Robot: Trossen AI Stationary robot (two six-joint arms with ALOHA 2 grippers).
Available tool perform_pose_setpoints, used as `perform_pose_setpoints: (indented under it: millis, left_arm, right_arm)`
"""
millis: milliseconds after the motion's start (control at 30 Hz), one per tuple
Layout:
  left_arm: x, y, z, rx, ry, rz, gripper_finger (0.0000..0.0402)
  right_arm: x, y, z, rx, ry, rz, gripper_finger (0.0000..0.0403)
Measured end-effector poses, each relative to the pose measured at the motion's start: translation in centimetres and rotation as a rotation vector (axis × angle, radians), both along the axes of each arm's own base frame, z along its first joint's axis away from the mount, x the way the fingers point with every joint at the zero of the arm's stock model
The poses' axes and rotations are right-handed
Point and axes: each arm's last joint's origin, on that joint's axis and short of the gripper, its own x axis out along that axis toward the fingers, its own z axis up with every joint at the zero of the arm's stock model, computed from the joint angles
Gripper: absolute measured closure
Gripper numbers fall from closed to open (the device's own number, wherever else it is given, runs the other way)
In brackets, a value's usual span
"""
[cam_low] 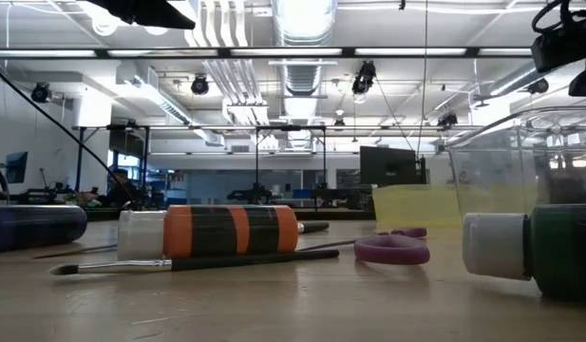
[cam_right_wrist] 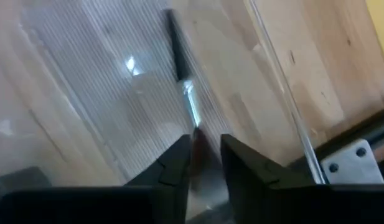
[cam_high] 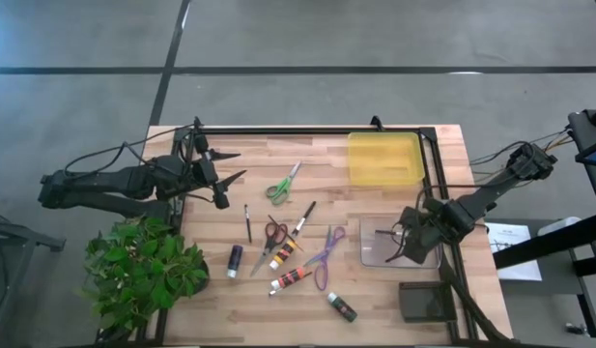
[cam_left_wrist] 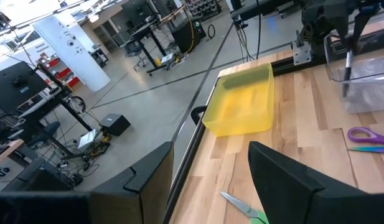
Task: Pick & Place Paint Supplies
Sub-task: Put the highlighter brush into the transparent bin, then put the gold paint brush into the transparent bin
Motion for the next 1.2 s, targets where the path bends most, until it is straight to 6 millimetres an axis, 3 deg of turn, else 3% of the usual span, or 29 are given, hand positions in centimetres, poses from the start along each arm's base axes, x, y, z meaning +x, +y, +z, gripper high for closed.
perform_pose_setpoints:
  millis: [200,300,500,600,667,733,933,1200]
  left_arm:
    - [0.0,0.0,0.0,0.000,0.000,0.000,0.0188]
    - [0.0,0.0,0.0,0.000,0.000,0.000,0.0188]
    - [0.0,0.0,0.0,0.000,-0.001,0.000,0.0188]
    - [0.0,0.0,0.0,0.000,0.000,0.000,0.0188]
    - [0.0,0.0,0.0,0.000,0.001,0.000,0.0188]
    - [0.0,0.0,-0.1,0.000,0.006,0.000,0.0188]
    - [-0.1,0.0,-0.6,-0.001,0.062,0.001,0.0188]
    - [-0.4,0.1,-1.0,-0.022,0.094,0.056,0.0188]
  right_arm:
    - [0.0,0.0,0.2,0.003,-0.005,0.004,0.0234]
    - [0.5,0.1,1.4,-0.019,-0.070,0.010,0.0211]
    - [2.6,0.5,7.3,-0.176,-0.467,0.038,0.0200]
    - [4.9,1.2,10.1,-0.231,-0.713,0.098,0.0200]
    - [6.9,1.7,10.7,-0.268,-0.797,0.169,0.0200]
    - [9.2,2.0,9.8,-0.311,-0.817,0.224,0.0200]
    - [15.5,1.1,3.5,-0.276,-0.763,0.262,0.0200]
    - [20.3,0.8,-0.9,-0.113,-0.721,0.239,0.0200]
